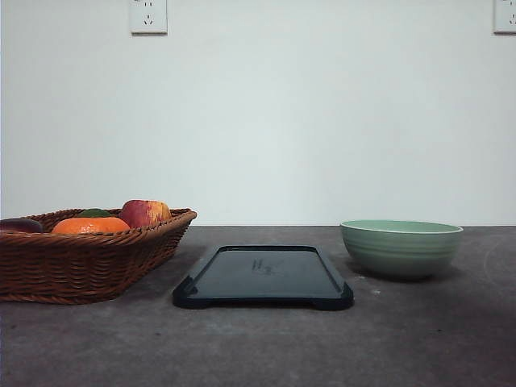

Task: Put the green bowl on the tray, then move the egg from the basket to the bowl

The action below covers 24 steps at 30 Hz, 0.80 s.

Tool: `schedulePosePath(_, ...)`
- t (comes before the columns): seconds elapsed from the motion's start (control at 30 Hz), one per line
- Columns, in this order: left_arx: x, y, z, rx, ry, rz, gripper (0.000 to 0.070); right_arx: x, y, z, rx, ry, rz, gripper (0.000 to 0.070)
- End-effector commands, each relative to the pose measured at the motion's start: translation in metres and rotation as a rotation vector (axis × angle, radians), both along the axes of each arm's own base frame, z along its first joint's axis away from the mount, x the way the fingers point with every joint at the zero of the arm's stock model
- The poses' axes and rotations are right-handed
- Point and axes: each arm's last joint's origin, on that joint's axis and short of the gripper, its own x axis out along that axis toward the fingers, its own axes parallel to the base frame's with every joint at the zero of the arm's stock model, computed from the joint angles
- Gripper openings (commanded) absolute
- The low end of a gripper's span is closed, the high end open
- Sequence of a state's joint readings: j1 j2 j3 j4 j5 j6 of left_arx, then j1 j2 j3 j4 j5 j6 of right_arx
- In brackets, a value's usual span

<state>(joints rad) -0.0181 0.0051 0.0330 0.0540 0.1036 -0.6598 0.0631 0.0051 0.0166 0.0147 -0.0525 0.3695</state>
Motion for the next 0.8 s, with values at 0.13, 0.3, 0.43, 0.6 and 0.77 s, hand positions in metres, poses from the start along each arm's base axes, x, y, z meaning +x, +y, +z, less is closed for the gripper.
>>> schedulePosePath(0.13, -0.005, 0.000, 0.023, 0.100, -0.134, 0.011, 0.0000, -0.006, 0.000, 0.028, 0.033, -0.080, 0.007, 0.0007)
schedulePosePath(0.3, -0.011, 0.000, 0.047, 0.212, -0.186, 0.033, 0.0001, -0.008, 0.000, 0.053, -0.020, -0.112, 0.025, 0.0007)
schedulePosePath(0.43, -0.012, 0.000, 0.062, 0.232, -0.118, 0.028, 0.0001, -0.007, 0.000, 0.072, -0.061, -0.072, 0.023, 0.0007)
schedulePosePath(0.6, -0.009, 0.000, 0.083, 0.235, -0.015, 0.008, 0.0001, 0.001, 0.002, 0.089, -0.124, 0.026, 0.069, 0.0007)
schedulePosePath(0.77, 0.002, -0.002, 0.102, 0.268, 0.067, -0.069, 0.0001, 0.016, 0.006, 0.098, -0.146, 0.101, 0.175, 0.0007)
